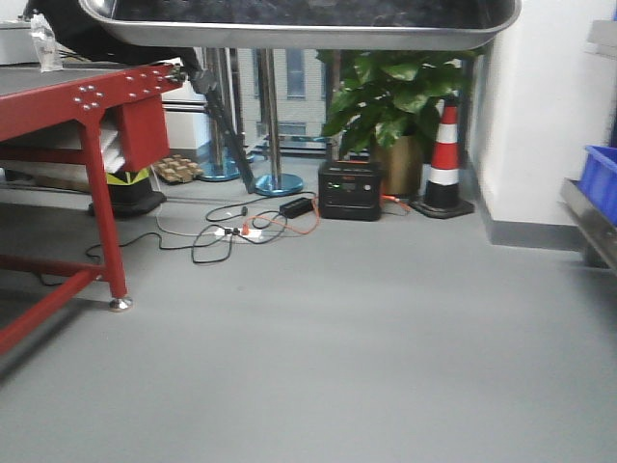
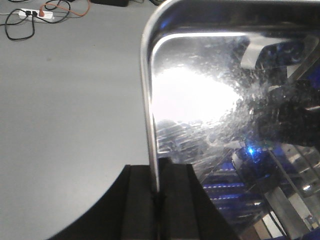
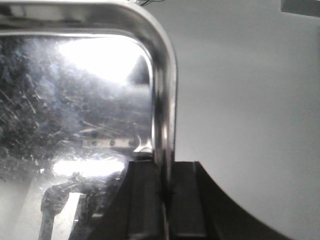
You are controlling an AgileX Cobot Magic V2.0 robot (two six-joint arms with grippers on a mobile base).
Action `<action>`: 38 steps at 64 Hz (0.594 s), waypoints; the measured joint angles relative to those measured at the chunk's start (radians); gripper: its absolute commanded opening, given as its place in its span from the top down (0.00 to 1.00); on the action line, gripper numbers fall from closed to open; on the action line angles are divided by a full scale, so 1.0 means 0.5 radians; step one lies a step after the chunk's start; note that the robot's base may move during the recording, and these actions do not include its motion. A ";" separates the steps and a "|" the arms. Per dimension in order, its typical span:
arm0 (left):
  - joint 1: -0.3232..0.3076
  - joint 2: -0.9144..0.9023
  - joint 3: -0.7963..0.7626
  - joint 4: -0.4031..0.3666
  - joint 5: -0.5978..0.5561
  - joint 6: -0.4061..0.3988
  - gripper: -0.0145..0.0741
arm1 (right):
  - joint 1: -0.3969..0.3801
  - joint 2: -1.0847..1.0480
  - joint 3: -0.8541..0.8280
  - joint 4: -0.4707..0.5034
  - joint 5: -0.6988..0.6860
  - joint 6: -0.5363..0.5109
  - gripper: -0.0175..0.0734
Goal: Stack silver trays without gaps
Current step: 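Hold the tray with both grippers while turning past the plant and cone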
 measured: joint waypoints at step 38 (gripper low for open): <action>0.000 0.000 0.000 0.000 0.000 0.000 0.86 | 0.000 0.000 0.000 0.000 0.000 0.000 0.89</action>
